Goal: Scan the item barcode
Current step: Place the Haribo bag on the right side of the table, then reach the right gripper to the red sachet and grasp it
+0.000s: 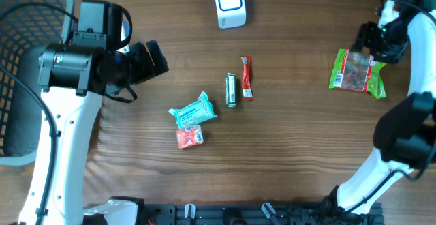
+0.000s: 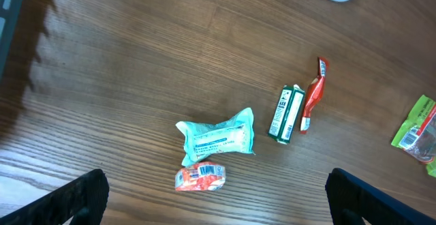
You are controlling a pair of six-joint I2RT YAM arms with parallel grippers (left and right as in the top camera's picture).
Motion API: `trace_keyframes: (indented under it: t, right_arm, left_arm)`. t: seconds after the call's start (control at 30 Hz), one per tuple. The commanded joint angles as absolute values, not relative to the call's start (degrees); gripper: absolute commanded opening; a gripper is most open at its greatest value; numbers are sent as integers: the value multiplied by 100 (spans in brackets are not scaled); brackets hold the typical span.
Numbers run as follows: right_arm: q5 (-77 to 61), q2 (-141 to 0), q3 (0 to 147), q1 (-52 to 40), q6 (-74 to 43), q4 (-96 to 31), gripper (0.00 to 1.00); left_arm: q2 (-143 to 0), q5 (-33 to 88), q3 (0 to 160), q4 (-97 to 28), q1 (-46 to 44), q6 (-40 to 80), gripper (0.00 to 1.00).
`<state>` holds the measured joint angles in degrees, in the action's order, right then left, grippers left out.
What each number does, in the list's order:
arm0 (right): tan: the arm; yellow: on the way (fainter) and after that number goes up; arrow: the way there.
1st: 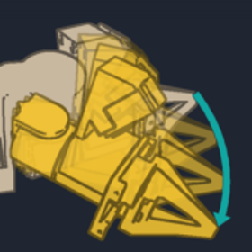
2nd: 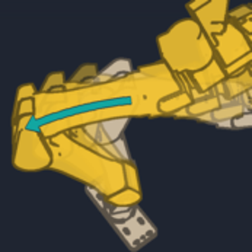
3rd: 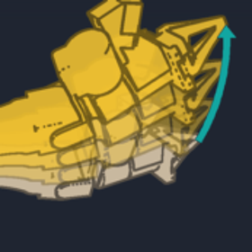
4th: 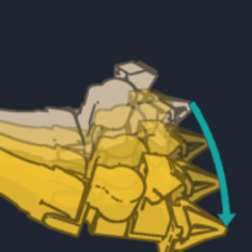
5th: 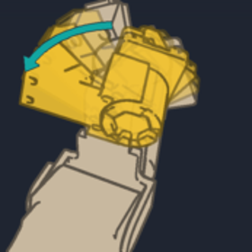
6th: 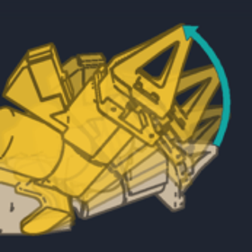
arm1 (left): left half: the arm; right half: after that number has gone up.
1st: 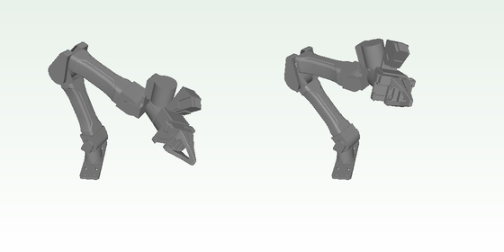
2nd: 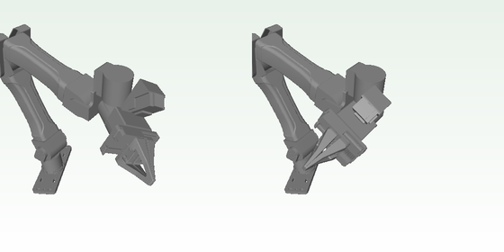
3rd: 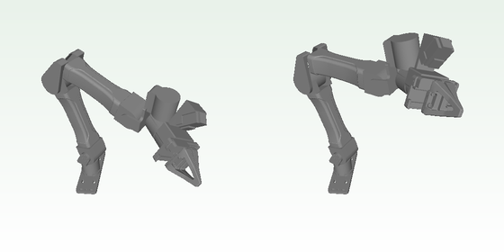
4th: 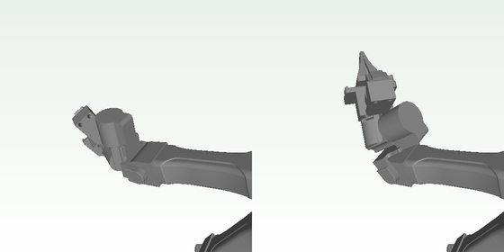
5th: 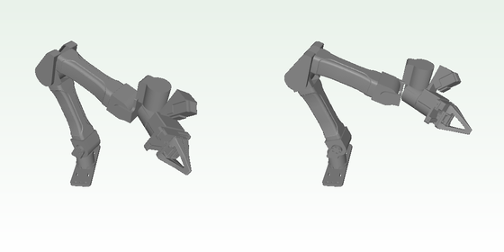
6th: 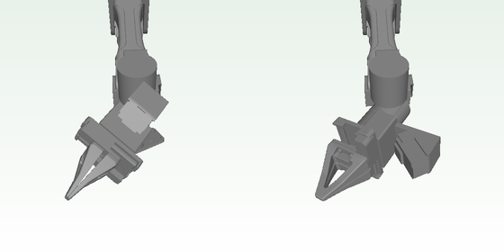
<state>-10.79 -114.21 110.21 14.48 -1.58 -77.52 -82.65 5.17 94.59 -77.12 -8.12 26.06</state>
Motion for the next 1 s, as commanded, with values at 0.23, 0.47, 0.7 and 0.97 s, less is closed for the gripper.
trace_keyframes:
  t: [0.23,0.47,0.7,0.97]
  right_arm:
    - [-1894,-10656,10807,-1212,-89,-7634,66]
    - [-49,-10661,9651,-2451,-1623,-6237,65]
    - [-325,-10663,8278,-2480,-1796,-4707,36]
    - [-580,-10667,7048,-2480,-1509,-2956,42]
  left_arm:
    - [-8267,460,9489,-7714,-775,2611,100]
    - [-8267,460,9489,-7714,-775,2611,100]
    - [-8267,462,9489,-7714,-775,2611,100]
    - [-8267,462,9489,-7714,-775,2611,100]
